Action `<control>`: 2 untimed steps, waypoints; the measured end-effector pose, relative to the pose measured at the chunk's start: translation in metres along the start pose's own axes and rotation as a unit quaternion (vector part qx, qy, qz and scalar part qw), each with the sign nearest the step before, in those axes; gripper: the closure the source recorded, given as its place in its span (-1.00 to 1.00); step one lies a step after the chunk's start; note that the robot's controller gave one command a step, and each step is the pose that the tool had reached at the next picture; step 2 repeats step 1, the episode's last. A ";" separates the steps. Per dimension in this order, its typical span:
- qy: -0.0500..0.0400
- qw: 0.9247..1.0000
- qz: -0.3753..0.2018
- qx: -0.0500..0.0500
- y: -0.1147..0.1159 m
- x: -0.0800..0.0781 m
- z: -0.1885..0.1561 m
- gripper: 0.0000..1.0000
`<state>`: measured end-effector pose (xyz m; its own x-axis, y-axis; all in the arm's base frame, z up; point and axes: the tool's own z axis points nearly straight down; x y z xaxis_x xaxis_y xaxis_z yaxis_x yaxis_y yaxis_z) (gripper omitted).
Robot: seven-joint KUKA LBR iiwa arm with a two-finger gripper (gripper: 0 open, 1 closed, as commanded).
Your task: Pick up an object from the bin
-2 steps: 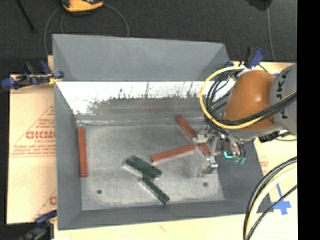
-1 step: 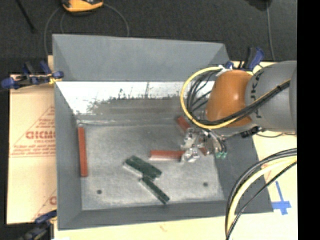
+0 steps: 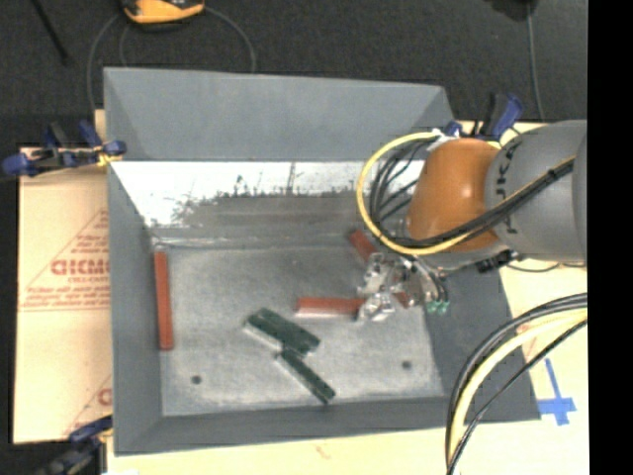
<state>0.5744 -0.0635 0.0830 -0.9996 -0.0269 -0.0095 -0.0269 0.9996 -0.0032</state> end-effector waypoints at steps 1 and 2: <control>0.002 1.000 0.009 -0.002 0.015 -0.006 -0.124 1.00; 0.002 1.000 0.009 -0.002 0.015 -0.006 -0.124 1.00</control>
Offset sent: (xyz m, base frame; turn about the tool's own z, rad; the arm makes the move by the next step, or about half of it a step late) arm 0.0000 0.0000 0.0000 0.0000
